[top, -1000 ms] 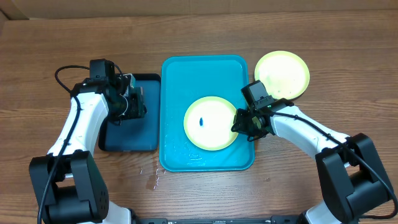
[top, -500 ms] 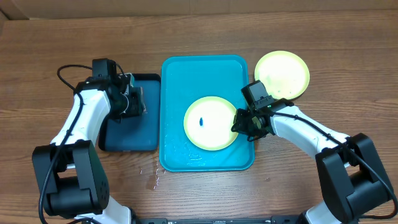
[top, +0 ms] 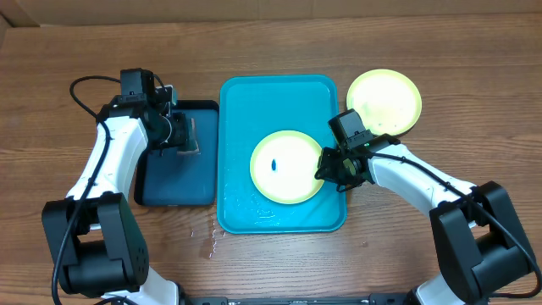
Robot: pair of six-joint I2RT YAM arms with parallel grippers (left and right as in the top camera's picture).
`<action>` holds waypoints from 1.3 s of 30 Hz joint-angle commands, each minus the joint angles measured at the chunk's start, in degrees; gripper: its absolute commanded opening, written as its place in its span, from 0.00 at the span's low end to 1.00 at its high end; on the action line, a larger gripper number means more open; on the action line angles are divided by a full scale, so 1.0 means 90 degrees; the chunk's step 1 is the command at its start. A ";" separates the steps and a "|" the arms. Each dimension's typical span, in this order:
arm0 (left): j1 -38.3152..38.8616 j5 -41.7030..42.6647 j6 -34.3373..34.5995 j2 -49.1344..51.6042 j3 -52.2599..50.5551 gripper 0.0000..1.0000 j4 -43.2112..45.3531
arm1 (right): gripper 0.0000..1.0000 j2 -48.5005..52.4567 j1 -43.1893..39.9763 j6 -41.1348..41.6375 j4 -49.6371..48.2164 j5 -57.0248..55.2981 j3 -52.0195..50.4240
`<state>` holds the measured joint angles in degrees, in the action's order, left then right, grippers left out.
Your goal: Clean dirty plates on tray and stack at the side
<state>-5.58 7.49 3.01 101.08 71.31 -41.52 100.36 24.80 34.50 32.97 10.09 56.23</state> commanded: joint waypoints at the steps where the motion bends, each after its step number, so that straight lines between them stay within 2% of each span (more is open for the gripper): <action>1: 0.0083 -0.0070 0.0046 0.0153 0.0117 0.41 0.0024 | 0.04 0.0007 0.0000 0.0002 -0.0061 -0.0073 -0.0053; 4: 0.0102 -0.0070 0.0051 0.0338 0.0117 0.36 0.0068 | 0.04 0.0007 0.0000 0.0005 -0.0083 -0.0058 -0.0053; 16: 0.0126 -0.0046 0.0381 0.1299 0.0117 0.33 0.0843 | 0.04 0.0007 0.0000 0.0005 -0.0092 0.0002 -0.0053; 21: 0.0124 0.0010 0.0386 0.1324 0.0136 0.22 0.0857 | 0.04 0.0007 0.0000 0.0005 -0.0095 0.0005 -0.0053; 22: 0.0124 0.0061 0.0406 0.1302 0.0170 0.26 0.0850 | 0.04 0.0007 0.0000 0.0005 -0.0095 0.0002 -0.0053; 23: 0.0124 0.0119 0.0410 0.1290 0.0204 0.36 0.0833 | 0.04 0.0007 0.0000 0.0005 -0.0095 0.0002 -0.0053; 25: 0.0117 0.0223 0.0418 0.1253 0.0308 0.41 0.0743 | 0.04 0.0007 0.0000 0.0002 -0.0095 0.0002 -0.0053; 32: 0.0117 0.0182 0.0430 0.1243 0.0478 0.34 0.0653 | 0.04 0.0007 0.0000 0.0002 -0.0092 0.0000 -0.0053; 39: 0.0138 0.0100 0.0430 0.1246 0.0406 0.35 0.0653 | 0.04 0.0007 0.0000 0.0005 -0.0092 0.0002 -0.0053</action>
<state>-4.84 8.34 6.31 111.79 74.43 -35.75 100.36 24.80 34.48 32.51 10.11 56.21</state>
